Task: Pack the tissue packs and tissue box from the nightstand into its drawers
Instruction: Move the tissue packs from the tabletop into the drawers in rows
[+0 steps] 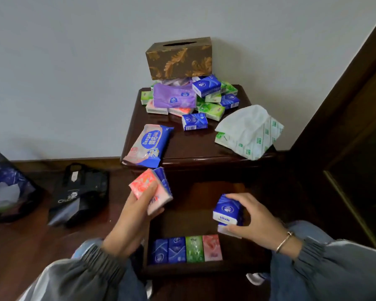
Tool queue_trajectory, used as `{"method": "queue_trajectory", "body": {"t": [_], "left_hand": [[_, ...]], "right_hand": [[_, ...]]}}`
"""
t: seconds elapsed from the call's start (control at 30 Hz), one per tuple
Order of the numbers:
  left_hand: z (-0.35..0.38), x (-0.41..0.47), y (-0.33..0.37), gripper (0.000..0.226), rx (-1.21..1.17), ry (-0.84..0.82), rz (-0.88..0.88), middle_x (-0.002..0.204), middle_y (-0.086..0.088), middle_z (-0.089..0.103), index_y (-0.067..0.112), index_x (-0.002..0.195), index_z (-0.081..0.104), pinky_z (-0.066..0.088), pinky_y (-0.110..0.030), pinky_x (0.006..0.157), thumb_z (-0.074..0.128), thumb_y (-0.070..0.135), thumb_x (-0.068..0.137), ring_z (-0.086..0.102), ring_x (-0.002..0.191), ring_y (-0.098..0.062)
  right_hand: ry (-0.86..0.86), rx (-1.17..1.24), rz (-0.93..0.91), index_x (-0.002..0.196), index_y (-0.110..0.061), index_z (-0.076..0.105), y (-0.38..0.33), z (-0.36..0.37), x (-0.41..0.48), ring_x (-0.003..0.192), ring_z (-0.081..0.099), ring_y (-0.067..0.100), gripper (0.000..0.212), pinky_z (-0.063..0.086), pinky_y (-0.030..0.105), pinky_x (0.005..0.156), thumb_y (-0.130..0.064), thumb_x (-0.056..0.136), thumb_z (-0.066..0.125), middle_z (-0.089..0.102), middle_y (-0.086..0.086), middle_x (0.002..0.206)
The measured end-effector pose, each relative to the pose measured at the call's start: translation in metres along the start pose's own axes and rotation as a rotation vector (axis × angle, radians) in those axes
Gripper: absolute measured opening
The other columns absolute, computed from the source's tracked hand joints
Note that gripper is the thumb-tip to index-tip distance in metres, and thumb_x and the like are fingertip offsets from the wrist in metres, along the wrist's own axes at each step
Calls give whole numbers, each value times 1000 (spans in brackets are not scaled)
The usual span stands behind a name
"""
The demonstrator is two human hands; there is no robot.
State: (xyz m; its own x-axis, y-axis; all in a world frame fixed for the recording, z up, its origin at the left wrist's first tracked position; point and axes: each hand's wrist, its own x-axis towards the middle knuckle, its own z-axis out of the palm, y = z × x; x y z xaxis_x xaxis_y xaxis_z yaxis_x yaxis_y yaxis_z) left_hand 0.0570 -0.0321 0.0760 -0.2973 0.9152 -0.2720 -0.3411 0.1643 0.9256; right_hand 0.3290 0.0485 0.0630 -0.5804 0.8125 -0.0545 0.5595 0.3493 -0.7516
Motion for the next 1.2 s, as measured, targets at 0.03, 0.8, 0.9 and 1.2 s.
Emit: {"method": "queue_trajectory", "body": {"t": [0.03,0.8,0.9,1.2], "left_hand": [[-3,-6,-18,47,-4,37,-55,102,5,70,25,126,57,48,-24,65,60,43,83,65,77,-2],[-16,19,-88,47,20,147,-337,112,-19,69,9,127,53,54,-24,59,66,32,87,69,88,-24],[-15,19,-87,46,27,156,-346,112,-20,68,8,126,52,53,-20,54,65,31,88,68,83,-21],[-8,18,-87,49,82,137,-359,109,-14,71,9,127,53,53,-30,72,66,33,86,69,96,-26]], "right_hand": [[-49,-30,28,125,-35,43,12,12,-4,111,47,-5,74,34,-1,89,-46,63,81,43,-17,121],[-637,-360,405,147,-16,16,138,80,35,135,31,23,110,32,29,110,-30,62,84,20,5,149],[-574,-352,526,145,-16,22,136,79,40,132,36,26,95,36,35,106,-47,71,74,23,6,149],[-510,-287,669,139,-17,40,132,87,37,124,50,24,62,43,31,98,-17,83,68,48,8,139]]}}
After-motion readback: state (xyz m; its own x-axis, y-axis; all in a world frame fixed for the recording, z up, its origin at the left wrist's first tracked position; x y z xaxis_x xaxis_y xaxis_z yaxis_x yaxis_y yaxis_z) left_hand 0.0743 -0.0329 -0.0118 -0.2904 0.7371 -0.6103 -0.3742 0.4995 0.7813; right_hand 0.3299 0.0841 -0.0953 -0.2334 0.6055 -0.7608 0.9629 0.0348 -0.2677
